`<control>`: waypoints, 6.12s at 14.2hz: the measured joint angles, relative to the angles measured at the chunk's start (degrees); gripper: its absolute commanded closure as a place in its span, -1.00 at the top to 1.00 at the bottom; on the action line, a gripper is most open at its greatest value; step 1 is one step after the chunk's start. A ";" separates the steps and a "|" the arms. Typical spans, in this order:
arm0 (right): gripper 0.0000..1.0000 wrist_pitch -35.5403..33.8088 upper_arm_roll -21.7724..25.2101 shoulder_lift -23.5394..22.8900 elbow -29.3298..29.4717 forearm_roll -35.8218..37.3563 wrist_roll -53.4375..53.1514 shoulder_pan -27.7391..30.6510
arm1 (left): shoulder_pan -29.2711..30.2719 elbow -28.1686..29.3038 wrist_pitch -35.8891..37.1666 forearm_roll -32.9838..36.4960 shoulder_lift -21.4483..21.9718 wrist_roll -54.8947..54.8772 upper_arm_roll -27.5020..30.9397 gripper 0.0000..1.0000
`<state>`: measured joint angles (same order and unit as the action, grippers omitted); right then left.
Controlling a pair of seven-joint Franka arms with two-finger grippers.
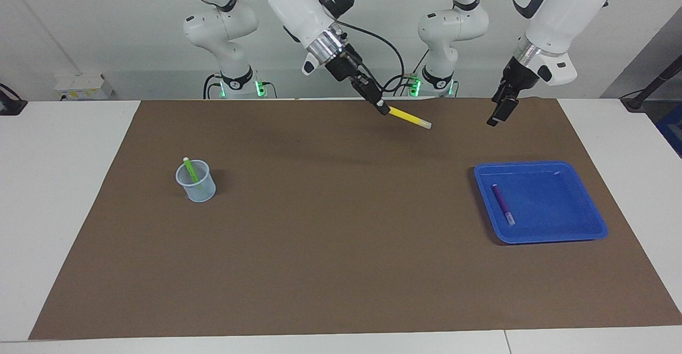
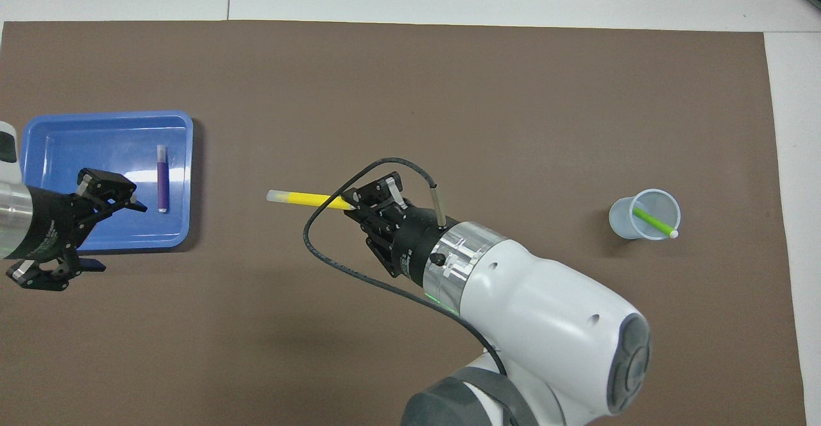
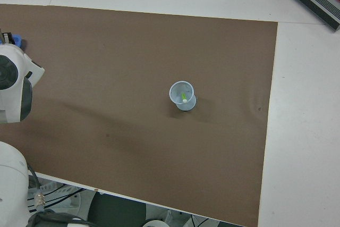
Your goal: Right arm passes pens to left for tray arrangement
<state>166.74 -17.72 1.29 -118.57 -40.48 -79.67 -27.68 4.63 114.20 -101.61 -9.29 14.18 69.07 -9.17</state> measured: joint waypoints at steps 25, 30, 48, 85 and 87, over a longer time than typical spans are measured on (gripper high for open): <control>-1.00 5.69 0.40 -2.77 0.07 -1.77 -2.00 -1.89 | -8.13 0.41 -9.33 -0.05 1.78 36.05 -9.44 0.74; -1.00 5.69 0.37 -2.82 1.01 -1.77 -2.20 -1.96 | -8.31 3.23 -14.07 -0.05 1.73 36.24 -9.55 0.73; -1.00 5.69 0.30 -3.19 1.49 -1.77 -2.31 -2.31 | -10.16 1.69 -18.39 -0.04 -0.55 38.94 -10.02 0.48; -1.00 5.62 0.57 -3.56 1.36 -1.77 3.73 -1.60 | -10.19 1.70 -19.25 0.12 -1.63 37.10 -10.03 -0.91; -1.00 5.62 0.57 -3.57 1.36 -1.77 3.73 -1.59 | -10.19 1.70 -19.25 0.12 -1.63 37.09 -10.03 -0.99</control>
<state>172.36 -17.14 -2.28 -117.21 -42.25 -75.93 -29.27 -5.56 115.89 -120.86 -9.17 12.55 106.16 -19.21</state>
